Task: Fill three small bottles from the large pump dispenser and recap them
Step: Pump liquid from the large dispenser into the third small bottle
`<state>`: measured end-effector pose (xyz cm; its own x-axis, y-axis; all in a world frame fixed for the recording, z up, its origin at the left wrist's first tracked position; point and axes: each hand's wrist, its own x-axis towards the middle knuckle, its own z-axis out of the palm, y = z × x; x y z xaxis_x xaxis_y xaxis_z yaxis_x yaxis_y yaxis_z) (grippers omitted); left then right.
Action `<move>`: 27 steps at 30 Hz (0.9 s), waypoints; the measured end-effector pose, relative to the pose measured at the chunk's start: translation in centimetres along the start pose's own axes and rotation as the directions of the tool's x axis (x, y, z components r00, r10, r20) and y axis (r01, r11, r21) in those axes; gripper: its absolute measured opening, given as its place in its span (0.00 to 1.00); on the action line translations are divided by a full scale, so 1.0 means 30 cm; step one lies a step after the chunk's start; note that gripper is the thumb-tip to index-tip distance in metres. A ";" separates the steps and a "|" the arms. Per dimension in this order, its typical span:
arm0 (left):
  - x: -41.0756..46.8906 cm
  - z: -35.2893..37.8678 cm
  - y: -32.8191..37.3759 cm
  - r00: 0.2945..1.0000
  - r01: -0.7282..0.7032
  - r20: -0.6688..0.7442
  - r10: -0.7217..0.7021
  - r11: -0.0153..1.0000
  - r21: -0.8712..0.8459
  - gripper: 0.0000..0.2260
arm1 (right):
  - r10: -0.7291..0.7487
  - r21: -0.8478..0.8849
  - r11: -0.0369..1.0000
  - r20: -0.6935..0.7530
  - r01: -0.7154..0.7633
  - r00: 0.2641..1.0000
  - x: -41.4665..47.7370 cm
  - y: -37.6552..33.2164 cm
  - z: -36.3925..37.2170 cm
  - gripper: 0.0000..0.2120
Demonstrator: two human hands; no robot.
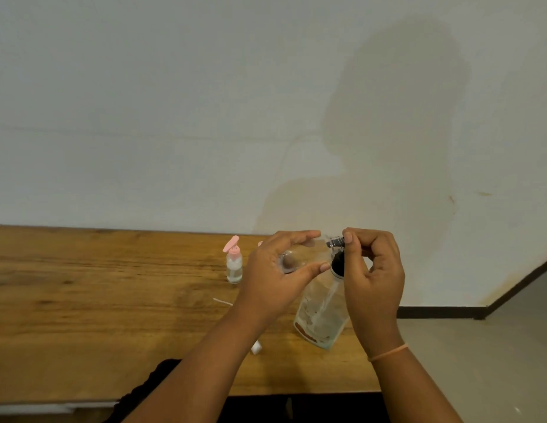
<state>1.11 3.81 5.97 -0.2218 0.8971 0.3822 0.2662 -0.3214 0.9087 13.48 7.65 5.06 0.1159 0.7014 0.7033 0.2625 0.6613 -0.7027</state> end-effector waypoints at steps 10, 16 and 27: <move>0.000 -0.004 0.003 1.000 0.003 0.006 -0.003 1.000 0.010 0.18 | -0.017 0.002 1.000 -0.018 0.017 1.000 -0.008 -0.004 0.009 0.07; -0.001 -0.003 -0.005 1.000 -0.015 0.016 0.015 1.000 0.008 0.19 | -0.040 -0.014 0.999 -0.008 0.039 0.999 -0.006 0.005 -0.005 0.06; -0.001 -0.001 -0.005 1.000 -0.008 0.016 0.008 0.999 -0.041 0.18 | 0.027 0.019 0.999 -0.036 -0.027 0.999 -0.010 -0.010 0.000 0.09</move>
<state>1.04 3.81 5.84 -0.2049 0.8990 0.3871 0.2293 -0.3403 0.9119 13.39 7.26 5.06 0.1574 0.7091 0.6873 0.2413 0.6473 -0.7231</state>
